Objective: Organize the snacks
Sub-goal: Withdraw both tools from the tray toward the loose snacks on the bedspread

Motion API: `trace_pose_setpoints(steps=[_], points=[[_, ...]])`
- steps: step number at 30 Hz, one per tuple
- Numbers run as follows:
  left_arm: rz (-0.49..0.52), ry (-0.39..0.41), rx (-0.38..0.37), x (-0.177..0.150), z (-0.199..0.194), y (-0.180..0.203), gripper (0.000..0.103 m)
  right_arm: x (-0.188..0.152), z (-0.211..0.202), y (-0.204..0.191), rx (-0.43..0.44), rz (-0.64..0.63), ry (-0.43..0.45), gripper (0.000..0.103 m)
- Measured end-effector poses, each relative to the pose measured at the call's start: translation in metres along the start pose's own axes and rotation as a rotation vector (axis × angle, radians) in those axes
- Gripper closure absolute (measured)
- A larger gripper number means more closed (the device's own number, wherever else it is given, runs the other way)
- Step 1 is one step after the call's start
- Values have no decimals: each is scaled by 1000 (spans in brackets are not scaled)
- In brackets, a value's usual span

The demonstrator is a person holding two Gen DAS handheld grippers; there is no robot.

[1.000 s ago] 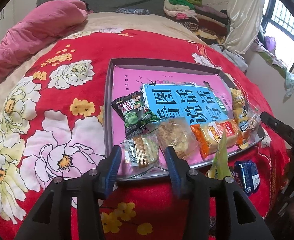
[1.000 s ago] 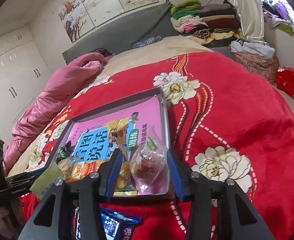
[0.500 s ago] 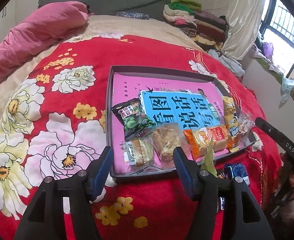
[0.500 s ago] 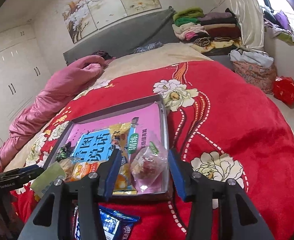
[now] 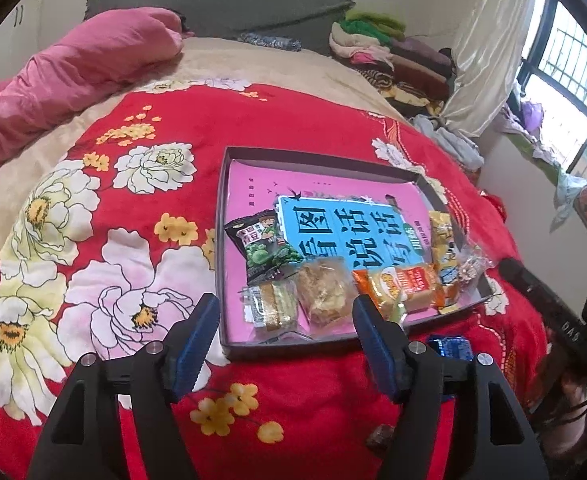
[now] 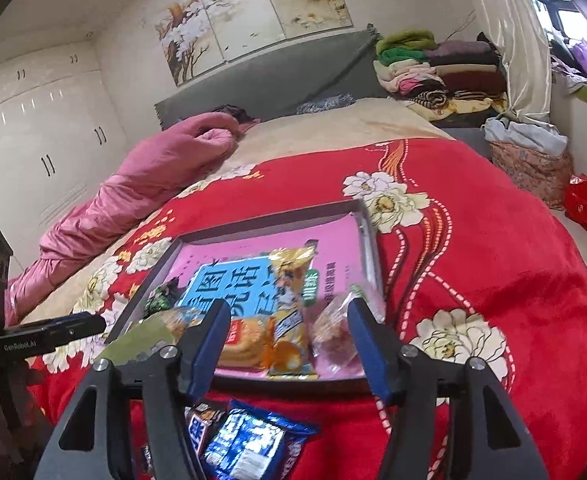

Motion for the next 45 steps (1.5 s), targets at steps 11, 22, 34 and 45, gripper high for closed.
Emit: trace_pose_setpoints(steps=[11, 22, 34, 45], points=[[42, 8, -10, -13, -13, 15, 30, -15, -6, -29, 11, -56, -33, 37], [75, -6, -32, -26, -20, 29, 27, -26, -9, -37, -1, -64, -60, 36], [124, -65, -55, -48, -14, 50, 27, -42, -11, -41, -14, -64, -107, 33], [220, -169, -24, -80, 5, 71, 27, -56, -10, -36, -27, -38, -162, 33]])
Point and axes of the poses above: each gripper's, at about its wrist camera, not at the fingertips, and z roughly the way its jaws point, y to its right, x to its top, the point moved 6 cm from there along z, roughly the way its jaws point, and after that the axes turned 13 degrees about -y, right-handed, at the moved point
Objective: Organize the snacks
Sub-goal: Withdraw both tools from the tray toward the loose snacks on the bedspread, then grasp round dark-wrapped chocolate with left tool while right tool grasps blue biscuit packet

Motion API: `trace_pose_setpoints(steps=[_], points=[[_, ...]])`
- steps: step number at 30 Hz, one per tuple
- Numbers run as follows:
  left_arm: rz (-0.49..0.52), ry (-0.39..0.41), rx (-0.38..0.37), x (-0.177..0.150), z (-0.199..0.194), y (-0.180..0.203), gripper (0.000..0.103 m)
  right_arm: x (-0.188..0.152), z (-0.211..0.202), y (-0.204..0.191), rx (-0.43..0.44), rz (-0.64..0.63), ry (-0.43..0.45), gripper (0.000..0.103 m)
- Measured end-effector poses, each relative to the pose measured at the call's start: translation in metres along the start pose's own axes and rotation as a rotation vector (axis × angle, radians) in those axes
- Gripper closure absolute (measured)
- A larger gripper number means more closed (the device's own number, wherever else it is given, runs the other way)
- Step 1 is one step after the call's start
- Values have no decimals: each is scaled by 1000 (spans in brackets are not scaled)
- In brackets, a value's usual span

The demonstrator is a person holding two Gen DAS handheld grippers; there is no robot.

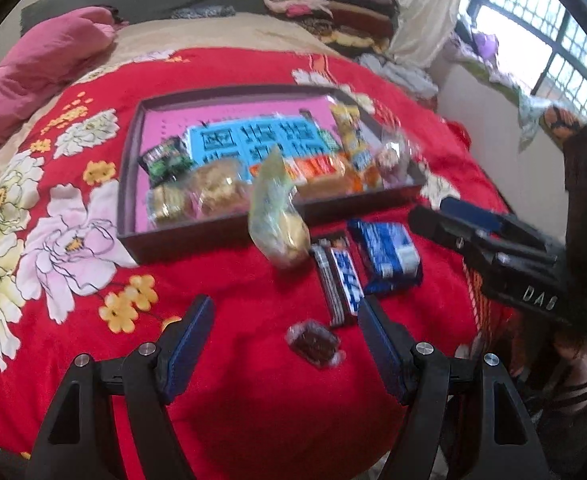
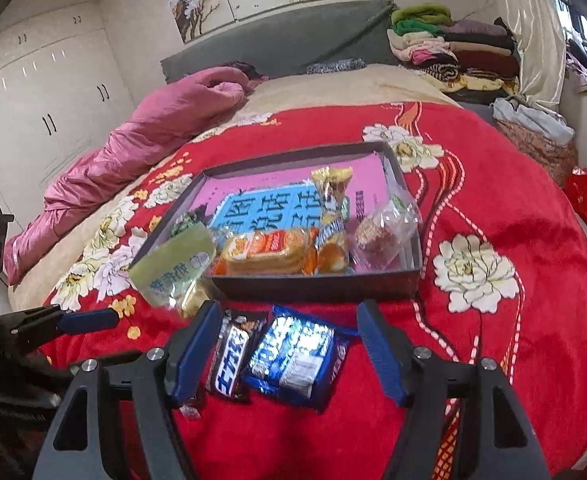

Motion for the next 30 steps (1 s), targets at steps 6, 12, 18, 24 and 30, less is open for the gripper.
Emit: trace_pose_setpoints(steps=[6, 12, 18, 24, 30], points=[[43, -51, -11, -8, 13, 12, 27, -8, 8, 5, 9, 31, -40, 33], [64, -100, -9, -17, 29, 16, 27, -12, 13, 5, 19, 40, -65, 33], [68, -128, -45, -22, 41, 18, 28, -17, 22, 2, 25, 33, -101, 33], [97, -110, -45, -20, 44, 21, 43, -20, 38, 0, 17, 37, -137, 33], [120, -106, -49, -18, 51, 24, 45, -22, 55, 3, -17, 36, -168, 33]])
Point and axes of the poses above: each gripper's, at about its wrist camera, not at the fingertips, and z roughly the way its jaws point, y to its right, x to its top, the point moved 6 cm from there along z, roughly the way its jaws point, and after that the axes turned 13 degrees about -y, right-handed, at the moved point
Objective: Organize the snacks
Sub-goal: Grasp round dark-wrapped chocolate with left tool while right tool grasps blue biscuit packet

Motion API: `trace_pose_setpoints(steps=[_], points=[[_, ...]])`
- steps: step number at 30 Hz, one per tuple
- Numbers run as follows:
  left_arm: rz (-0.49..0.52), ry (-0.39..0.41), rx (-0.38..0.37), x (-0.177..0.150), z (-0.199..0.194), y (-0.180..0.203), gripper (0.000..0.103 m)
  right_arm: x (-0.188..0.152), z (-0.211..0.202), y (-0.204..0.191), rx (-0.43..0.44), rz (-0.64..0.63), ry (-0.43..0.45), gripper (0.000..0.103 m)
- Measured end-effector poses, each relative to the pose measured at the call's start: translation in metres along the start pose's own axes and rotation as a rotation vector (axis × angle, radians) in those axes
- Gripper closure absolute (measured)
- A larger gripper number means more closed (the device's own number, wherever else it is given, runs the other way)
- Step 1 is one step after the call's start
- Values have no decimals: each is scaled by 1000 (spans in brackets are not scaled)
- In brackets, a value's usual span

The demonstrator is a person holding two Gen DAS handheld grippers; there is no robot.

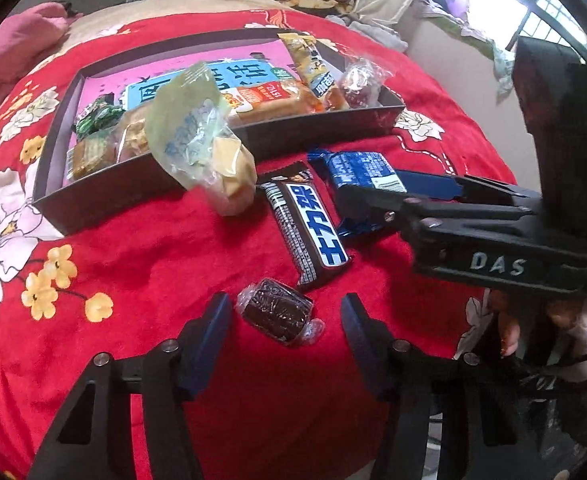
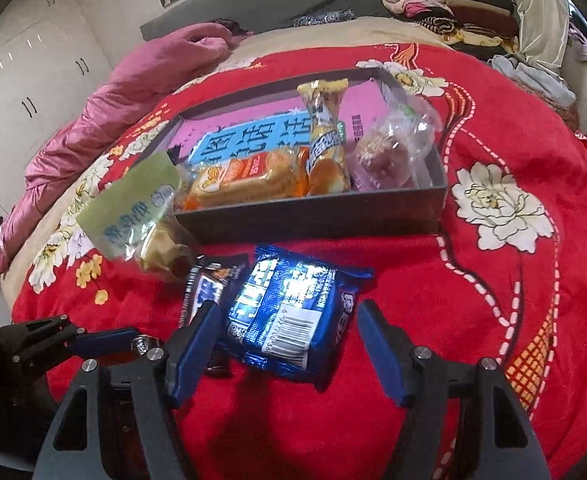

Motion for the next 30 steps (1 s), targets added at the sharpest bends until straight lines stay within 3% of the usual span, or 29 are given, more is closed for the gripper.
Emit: trace_pose_setpoints(steps=[5, 20, 23, 30], points=[[-2, -1, 1, 2, 5, -2, 51, 1, 5, -8, -85, -68, 9, 33], [1, -10, -2, 2, 13, -3, 58, 7, 20, -6, -139, -71, -6, 36], [11, -16, 7, 1, 13, -2, 62, 9, 16, -2, -104, -51, -1, 42], [14, -21, -19, 1, 10, -1, 65, 8, -6, 13, -3, 29, 34, 43]])
Point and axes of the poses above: each gripper's, at about its wrist camera, not at the fingertips, and z roughly the way its jaws point, y to its right, x to its top, the point moved 6 cm from there along z, roughly the way its jaws point, and after that the axes turned 13 degrees about -y, right-handed, at the moved point
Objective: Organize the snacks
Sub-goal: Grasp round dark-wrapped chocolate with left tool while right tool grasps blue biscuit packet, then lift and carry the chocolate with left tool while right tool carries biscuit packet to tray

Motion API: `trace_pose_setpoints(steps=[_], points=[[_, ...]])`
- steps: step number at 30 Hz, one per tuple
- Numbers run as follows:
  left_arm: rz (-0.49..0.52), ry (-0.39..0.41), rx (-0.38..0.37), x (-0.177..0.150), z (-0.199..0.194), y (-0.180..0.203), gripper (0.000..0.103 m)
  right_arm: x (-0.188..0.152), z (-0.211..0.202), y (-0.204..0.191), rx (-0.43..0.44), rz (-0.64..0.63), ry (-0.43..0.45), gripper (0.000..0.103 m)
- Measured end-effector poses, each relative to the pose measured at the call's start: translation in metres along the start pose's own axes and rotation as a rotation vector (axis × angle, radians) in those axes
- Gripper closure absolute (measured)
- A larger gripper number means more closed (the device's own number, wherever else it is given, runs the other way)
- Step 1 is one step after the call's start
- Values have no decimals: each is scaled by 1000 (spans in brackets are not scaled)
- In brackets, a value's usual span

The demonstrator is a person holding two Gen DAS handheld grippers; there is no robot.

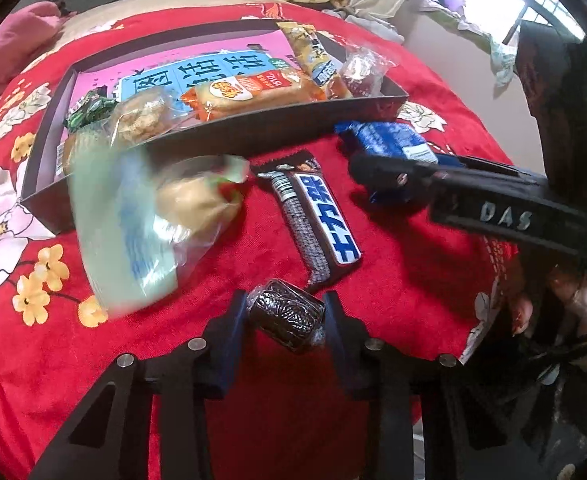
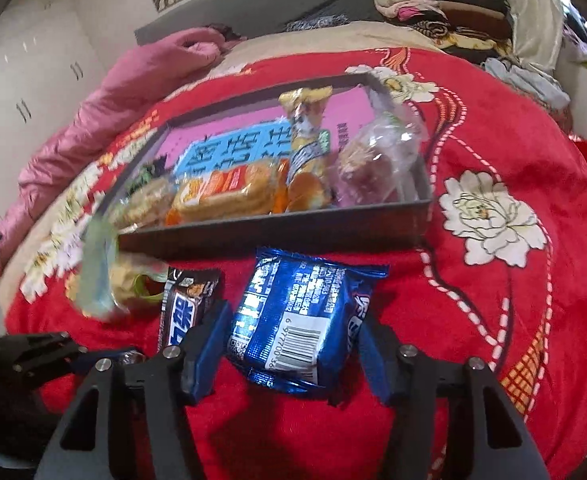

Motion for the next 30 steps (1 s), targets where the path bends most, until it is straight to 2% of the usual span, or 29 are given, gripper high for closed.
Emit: trace_pose_setpoints(steps=[4, 9, 20, 30], points=[[-5, 6, -12, -3, -9, -1, 65, 3, -19, 0, 40, 4, 62, 43], [-24, 68, -13, 0, -34, -6, 65, 9, -33, -9, 88, -22, 115, 43], [-90, 175, 1, 6, -70, -24, 65, 9, -43, -31, 107, -110, 158, 43], [-185, 239, 26, 12, -92, -55, 65, 15, -54, -26, 80, -111, 207, 43]])
Point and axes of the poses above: each gripper's, at about its wrist camera, not at the fingertips, and z roughly the way its jaws point, y to its right, x to its top, the point moved 6 cm from there along z, roughly the way its jaws point, and after that the axes turned 13 degrees about -y, right-handed, at the moved point
